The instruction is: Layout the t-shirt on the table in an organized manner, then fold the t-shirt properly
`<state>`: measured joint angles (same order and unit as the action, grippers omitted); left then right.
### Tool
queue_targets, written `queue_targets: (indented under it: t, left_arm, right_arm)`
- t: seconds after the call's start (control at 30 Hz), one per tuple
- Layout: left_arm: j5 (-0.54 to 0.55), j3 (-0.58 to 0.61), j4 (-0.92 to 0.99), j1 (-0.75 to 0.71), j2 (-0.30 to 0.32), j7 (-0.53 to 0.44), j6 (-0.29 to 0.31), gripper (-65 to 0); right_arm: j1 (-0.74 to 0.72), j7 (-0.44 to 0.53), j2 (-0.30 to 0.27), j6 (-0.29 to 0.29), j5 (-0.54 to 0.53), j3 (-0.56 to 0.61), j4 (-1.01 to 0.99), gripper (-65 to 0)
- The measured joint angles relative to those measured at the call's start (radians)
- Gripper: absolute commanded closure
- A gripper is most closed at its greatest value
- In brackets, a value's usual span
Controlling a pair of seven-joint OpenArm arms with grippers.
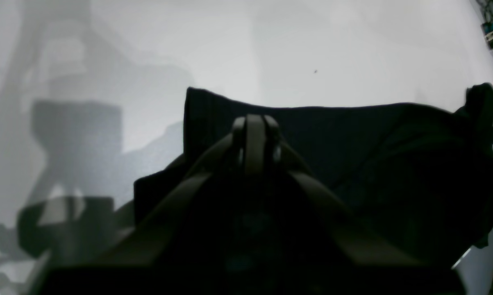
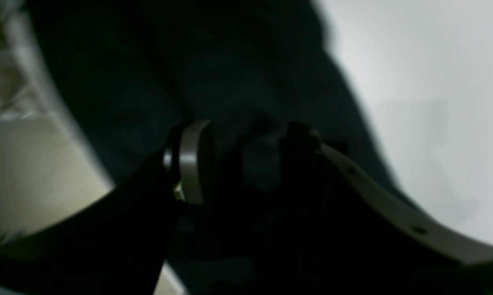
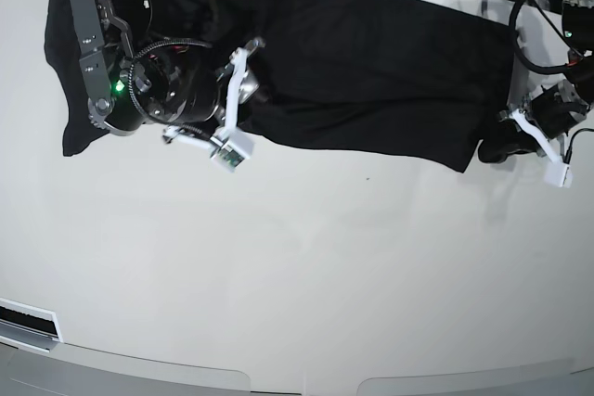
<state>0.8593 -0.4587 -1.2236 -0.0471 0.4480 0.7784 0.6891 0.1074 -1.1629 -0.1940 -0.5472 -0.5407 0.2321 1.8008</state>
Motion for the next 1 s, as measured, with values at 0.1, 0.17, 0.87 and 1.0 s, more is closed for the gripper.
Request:
queue_targets:
  t: [0.1, 0.17, 0.87, 1.0]
  left_arm:
    - [-0.011, 0.007, 0.0, 0.0, 0.001, 0.0, 0.0, 0.0]
    - [-0.011, 0.03, 0.0, 0.0, 0.001, -0.002, 0.0, 0.0]
    - [-0.292, 0.132, 0.211, 0.174, -0.03, -0.217, -0.217, -38.0]
    - [-0.285, 0.185, 0.381, 0.241, -0.026, -0.309, -0.144, -38.0]
  right_arm:
    - [-0.005, 0.002, 0.001, 0.044, 0.059, 0.0, 0.0, -31.4]
    - [-0.005, 0.003, 0.0, 0.059, 0.063, 0.0, 0.0, -31.4]
    - [-0.003, 0.027, 0.0, 0.13, 0.163, 0.0, 0.0, -31.3]
    - [-0.003, 0.028, 0.0, 0.119, 0.163, 0.0, 0.0, -31.3]
